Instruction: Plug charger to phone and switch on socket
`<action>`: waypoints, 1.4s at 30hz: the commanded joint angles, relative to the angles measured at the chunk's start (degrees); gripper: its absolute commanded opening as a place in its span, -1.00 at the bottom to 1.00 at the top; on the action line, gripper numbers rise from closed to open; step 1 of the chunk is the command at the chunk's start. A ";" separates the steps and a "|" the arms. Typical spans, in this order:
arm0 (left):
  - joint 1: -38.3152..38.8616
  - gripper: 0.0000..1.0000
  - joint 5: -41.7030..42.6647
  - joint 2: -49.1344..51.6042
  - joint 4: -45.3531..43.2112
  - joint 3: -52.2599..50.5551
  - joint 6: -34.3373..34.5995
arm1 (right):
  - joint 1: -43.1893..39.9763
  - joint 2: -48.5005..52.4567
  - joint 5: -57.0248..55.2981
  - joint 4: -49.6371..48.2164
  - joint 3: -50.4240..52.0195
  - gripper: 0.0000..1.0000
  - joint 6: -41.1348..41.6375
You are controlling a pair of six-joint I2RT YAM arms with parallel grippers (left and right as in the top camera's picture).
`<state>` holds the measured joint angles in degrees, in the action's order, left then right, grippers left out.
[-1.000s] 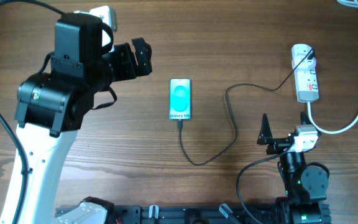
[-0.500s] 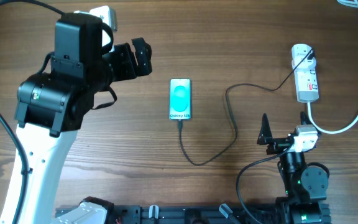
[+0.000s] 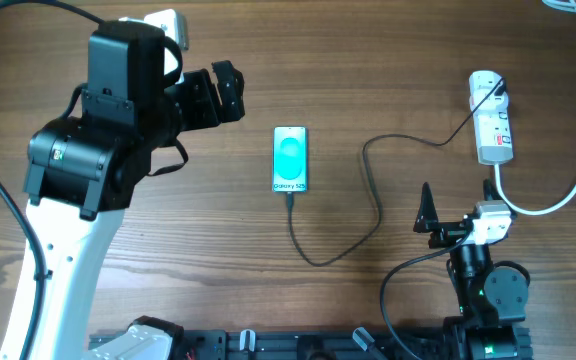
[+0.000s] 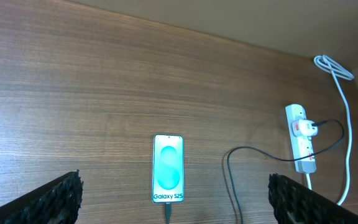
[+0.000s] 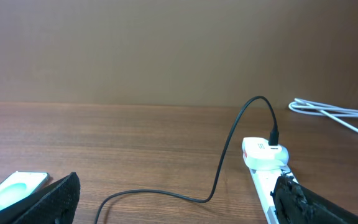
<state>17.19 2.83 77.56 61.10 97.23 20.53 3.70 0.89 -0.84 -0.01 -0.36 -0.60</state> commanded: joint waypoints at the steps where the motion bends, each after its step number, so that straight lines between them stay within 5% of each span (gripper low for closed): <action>1: -0.26 1.00 -0.59 -0.63 -0.13 -0.24 0.74 | -0.02 -0.68 0.76 -0.33 0.09 1.00 -0.90; 30: -0.33 1.00 -2.51 -5.29 4.94 -1.16 -0.11 | -0.02 -0.68 0.76 -0.33 0.09 1.00 -0.90; 37: -0.33 1.00 -0.11 -10.36 2.10 -10.27 -8.66 | -0.02 -0.68 0.76 -0.33 0.09 1.00 -0.90; 42: -2.49 1.00 0.31 -15.47 3.52 -16.74 -8.15 | -0.02 -0.68 0.76 -0.33 0.09 0.99 -0.90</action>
<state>16.71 2.20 66.06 63.68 83.61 14.31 3.73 0.89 -0.84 -0.03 -0.36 -0.78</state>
